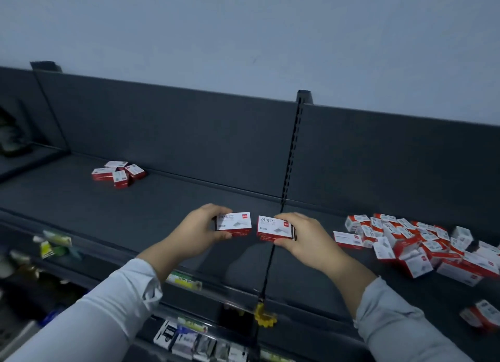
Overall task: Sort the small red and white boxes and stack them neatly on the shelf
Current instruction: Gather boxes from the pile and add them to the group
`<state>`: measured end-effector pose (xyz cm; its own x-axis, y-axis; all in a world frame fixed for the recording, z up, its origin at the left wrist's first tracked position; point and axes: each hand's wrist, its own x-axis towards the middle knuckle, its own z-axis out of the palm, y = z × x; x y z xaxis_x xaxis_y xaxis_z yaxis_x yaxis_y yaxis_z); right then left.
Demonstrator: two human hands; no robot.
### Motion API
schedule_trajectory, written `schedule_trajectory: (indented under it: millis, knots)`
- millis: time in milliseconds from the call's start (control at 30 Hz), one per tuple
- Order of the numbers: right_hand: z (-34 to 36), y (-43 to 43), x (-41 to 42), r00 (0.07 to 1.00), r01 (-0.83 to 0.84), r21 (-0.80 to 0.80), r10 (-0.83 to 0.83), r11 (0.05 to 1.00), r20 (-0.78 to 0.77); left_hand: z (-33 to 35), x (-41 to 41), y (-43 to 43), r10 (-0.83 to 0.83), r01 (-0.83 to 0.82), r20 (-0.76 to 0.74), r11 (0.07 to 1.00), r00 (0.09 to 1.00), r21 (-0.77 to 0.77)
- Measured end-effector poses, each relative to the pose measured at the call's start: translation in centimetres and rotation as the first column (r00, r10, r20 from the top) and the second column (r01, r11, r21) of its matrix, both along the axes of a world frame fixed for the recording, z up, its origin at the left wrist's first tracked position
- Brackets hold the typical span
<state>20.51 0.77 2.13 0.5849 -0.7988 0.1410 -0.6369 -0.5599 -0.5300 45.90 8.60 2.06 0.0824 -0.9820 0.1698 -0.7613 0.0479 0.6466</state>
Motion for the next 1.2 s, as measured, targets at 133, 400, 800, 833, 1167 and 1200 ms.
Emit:
schedule_trajectory:
  millis: [133,400,800,833,1167,1200]
  knots:
    - [-0.6,0.9,5.3,0.999,0.017,0.011,-0.017,1.000,0.043,0.3,5.2,0.7,-0.023,0.023,0.009,1.000,1.000,-0.004]
    - [-0.9,1.5,13.5,0.998,-0.007,0.026,0.006,1.000,0.063,0.1,13.3,2.4,0.032,-0.032,0.006,0.999,0.999,0.009]
    - [-0.9,-2.1,21.6,0.983,-0.122,0.020,0.118,0.992,0.141,-0.7,20.1,0.6,0.156,-0.155,-0.042,0.988,0.987,0.019]
    - [-1.0,-2.5,22.2,0.979,-0.134,0.026,0.129,0.991,0.158,-0.9,20.6,0.2,0.172,-0.171,-0.059,0.985,0.983,0.022]
    - [-2.3,-6.9,27.1,0.967,-0.200,0.077,0.184,0.977,0.174,-2.2,24.1,-2.6,0.255,-0.252,-0.085,0.967,0.963,0.039]
    - [-2.3,-7.2,27.5,0.966,-0.203,0.081,0.187,0.976,0.177,-2.3,24.4,-2.8,0.258,-0.255,-0.086,0.966,0.962,0.035]
